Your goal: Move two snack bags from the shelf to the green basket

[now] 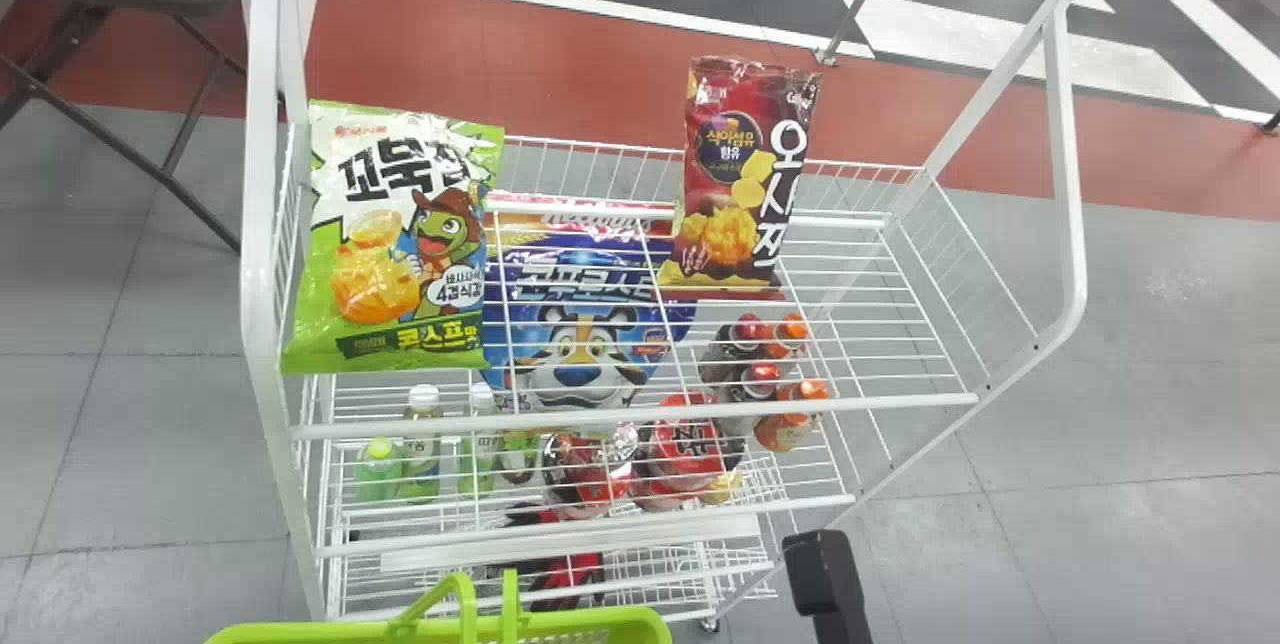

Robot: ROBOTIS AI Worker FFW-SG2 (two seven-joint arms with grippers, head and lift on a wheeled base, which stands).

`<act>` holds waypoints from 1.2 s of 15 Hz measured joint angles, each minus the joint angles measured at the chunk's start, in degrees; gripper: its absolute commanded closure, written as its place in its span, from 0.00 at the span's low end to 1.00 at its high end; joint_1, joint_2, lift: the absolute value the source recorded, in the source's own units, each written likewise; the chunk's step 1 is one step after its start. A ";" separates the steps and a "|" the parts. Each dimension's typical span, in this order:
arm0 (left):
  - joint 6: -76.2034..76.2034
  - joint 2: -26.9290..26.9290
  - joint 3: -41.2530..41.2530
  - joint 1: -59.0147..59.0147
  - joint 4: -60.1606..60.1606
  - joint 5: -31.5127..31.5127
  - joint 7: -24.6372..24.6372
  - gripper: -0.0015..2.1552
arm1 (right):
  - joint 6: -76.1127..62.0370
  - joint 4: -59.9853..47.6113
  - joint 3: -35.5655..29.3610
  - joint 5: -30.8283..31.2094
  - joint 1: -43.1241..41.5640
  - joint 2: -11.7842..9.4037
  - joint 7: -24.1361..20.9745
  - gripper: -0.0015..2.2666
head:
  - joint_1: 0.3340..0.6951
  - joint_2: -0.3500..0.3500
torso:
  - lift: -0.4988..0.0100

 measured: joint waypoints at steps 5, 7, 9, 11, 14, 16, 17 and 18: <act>-0.31 0.07 -0.12 0.27 -0.04 -0.03 -0.21 0.98 | -29.81 -5.54 -1.68 1.11 1.60 2.24 2.22 0.04 | 1.00 0.00 | 0.96; -0.40 0.10 -0.13 0.33 0.00 -0.03 -0.19 0.98 | -45.85 -5.57 0.10 4.90 2.55 3.94 2.28 0.05 | 1.00 0.00 | 0.96; -0.53 0.15 -0.13 0.40 0.18 0.01 -0.27 0.98 | -57.79 -5.65 2.58 8.95 4.50 5.46 1.05 0.06 | 1.00 0.00 | 0.96; -0.93 0.16 -0.12 0.81 0.36 0.11 -0.45 0.98 | -67.17 -5.70 5.87 12.87 7.38 6.61 -2.74 0.06 | 1.00 0.00 | 0.96; -2.58 -0.12 -0.03 1.93 0.55 0.23 -0.48 0.98 | -79.89 -4.07 11.02 18.02 10.85 8.20 -6.89 0.06 | 1.00 0.00 | 0.96; -3.29 -0.21 0.10 2.63 0.52 0.25 -0.55 0.98 | -81.84 -3.46 12.35 18.88 11.98 8.63 -8.70 0.06 | 1.00 0.00 | 0.96; -3.55 -0.23 0.19 3.01 0.49 0.28 -0.55 0.98 | -82.10 -3.44 12.68 19.21 12.43 8.70 -9.83 0.06 | 1.00 0.00 | 0.96; -3.73 -0.25 0.29 3.46 0.47 0.31 -0.55 0.98 | -81.93 -3.60 13.23 19.81 12.84 8.71 -10.99 0.06 | 1.00 0.00 | 0.96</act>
